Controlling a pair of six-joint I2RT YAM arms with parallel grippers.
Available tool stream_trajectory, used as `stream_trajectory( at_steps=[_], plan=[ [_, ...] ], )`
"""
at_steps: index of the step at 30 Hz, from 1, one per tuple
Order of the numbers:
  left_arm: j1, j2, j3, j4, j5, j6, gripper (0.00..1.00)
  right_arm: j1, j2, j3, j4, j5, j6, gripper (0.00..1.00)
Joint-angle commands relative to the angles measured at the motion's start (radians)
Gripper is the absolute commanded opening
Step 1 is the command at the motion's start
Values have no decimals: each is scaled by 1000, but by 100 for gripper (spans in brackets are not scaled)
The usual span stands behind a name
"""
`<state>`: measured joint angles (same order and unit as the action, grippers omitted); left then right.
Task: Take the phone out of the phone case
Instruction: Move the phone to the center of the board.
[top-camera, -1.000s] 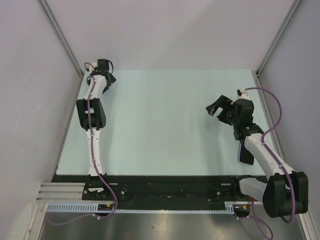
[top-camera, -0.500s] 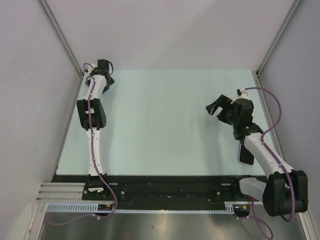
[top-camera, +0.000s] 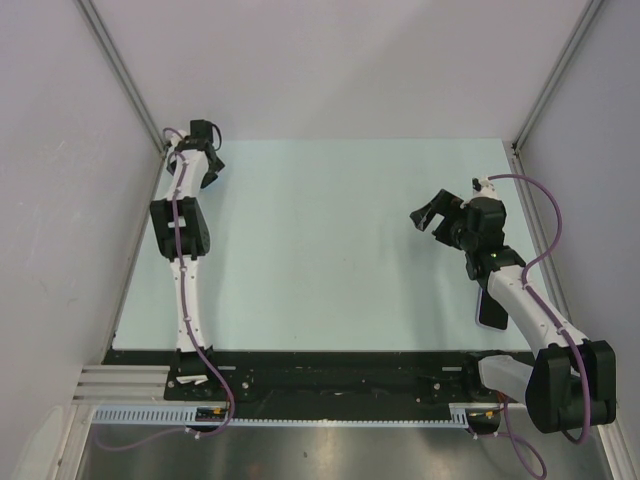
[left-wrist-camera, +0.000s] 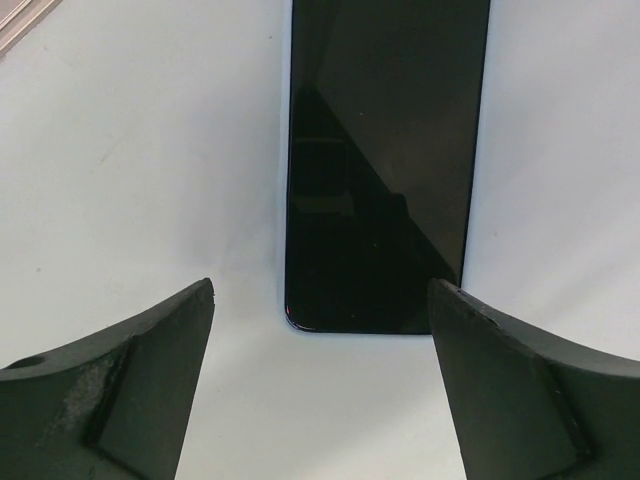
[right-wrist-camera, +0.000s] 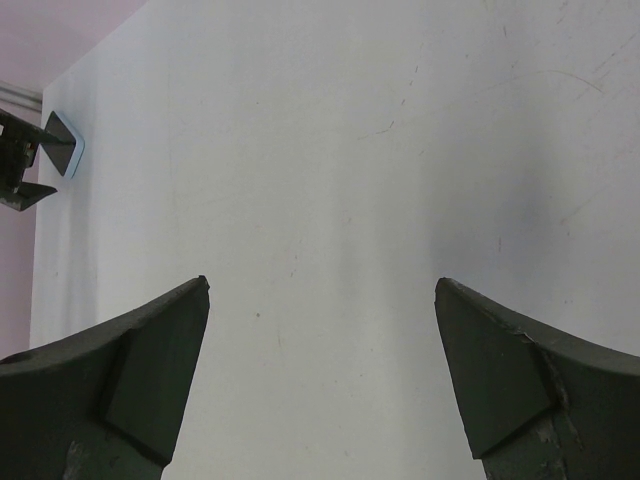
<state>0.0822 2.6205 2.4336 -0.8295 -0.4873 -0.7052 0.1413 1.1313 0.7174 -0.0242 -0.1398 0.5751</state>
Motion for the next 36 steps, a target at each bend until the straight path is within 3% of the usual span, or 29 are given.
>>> stream_trajectory(
  at_steps=[1,10,26,36],
  plan=[
    [10,-4,-7,-46,-20,21,91,4,-8,4,44,9,-11,100],
    [27,-106,-156,-45,-102,93,92,9,-4,2,53,3,-6,100],
    [68,-188,-231,-48,-48,188,91,14,-13,4,47,-11,2,100],
    [96,-261,-401,-31,-68,222,91,17,-18,4,38,-9,-1,100]
  ],
)
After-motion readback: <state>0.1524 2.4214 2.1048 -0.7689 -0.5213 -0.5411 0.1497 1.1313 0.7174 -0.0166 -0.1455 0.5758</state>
